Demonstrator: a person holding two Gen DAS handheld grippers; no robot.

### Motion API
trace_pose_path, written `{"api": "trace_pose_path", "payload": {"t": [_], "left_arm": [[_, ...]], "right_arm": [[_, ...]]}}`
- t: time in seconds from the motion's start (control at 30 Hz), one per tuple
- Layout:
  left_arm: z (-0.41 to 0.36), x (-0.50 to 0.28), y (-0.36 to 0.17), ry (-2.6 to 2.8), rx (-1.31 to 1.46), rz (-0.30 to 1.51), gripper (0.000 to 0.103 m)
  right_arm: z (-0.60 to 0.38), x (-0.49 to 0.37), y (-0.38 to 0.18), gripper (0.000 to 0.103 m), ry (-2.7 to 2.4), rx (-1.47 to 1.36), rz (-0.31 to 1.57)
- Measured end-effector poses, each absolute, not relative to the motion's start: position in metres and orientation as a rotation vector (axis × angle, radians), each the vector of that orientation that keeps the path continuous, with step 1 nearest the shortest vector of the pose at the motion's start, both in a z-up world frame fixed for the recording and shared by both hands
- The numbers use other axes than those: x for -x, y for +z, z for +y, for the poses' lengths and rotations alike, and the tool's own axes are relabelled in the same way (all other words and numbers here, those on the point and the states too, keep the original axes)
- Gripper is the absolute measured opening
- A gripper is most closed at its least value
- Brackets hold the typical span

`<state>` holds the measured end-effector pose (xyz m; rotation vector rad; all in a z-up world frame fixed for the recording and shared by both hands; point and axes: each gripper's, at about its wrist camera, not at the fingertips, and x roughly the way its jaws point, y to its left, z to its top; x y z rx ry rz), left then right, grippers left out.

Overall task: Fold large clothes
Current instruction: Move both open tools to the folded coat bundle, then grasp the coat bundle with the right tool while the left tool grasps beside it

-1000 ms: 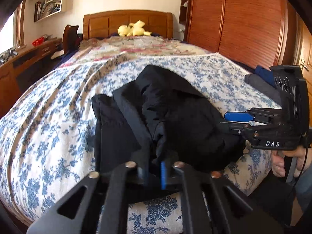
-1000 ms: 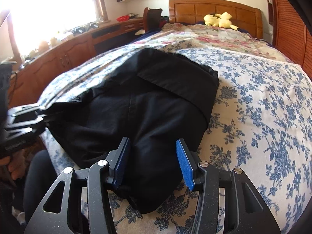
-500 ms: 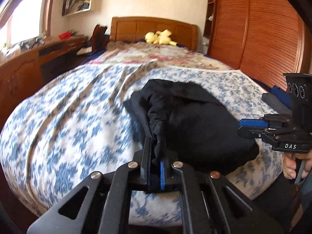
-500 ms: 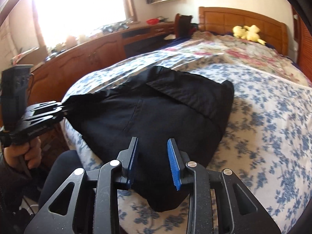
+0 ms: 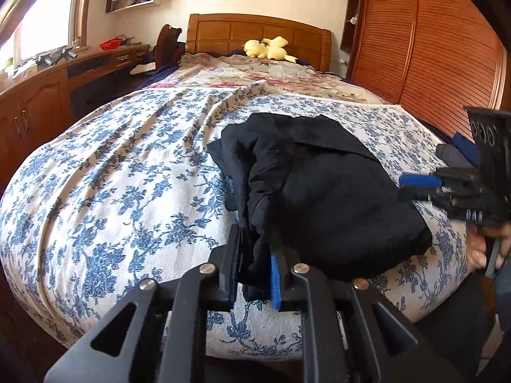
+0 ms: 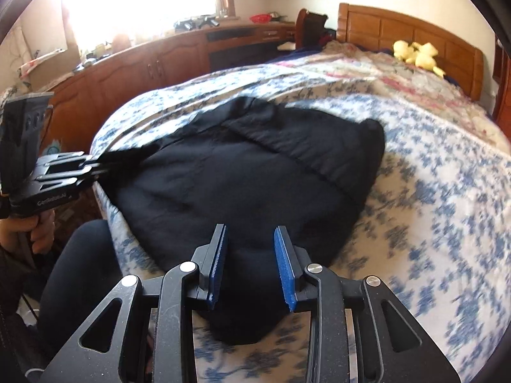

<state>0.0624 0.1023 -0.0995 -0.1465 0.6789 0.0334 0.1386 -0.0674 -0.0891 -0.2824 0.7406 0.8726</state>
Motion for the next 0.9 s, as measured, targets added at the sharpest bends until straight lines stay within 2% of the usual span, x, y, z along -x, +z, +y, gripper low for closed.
{"api": "trace_pose_path", "payload": {"t": [0.1, 0.33, 0.37, 0.43, 0.57, 0.7, 0.9], "left_arm": [[0.1, -0.059, -0.098, 0.056, 0.137, 0.676, 0.016], [0.101, -0.047, -0.1, 0.071, 0.142, 0.687, 0.017], [0.102, -0.043, -0.099, 0.069, 0.142, 0.687, 0.017], [0.104, -0.038, -0.1, 0.065, 0.145, 0.692, 0.017], [0.106, -0.032, -0.101, 0.047, 0.134, 0.701, 0.017], [0.109, -0.029, -0.103, 0.021, 0.146, 0.704, 0.017], [0.108, -0.03, -0.107, -0.006, 0.159, 0.708, 0.017]], "right_arm": [[-0.074, -0.163, -0.083, 0.039, 0.857, 0.295, 0.721], [-0.071, -0.233, -0.09, 0.043, 0.812, 0.329, 0.754], [-0.068, -0.244, -0.091, 0.045, 0.81, 0.325, 0.756], [-0.062, -0.263, -0.093, 0.058, 0.797, 0.323, 0.762], [-0.049, -0.297, -0.099, 0.065, 0.774, 0.299, 0.803], [-0.038, -0.329, -0.114, 0.078, 0.743, 0.275, 0.884], [-0.035, -0.355, -0.131, 0.09, 0.745, 0.204, 0.976]]}}
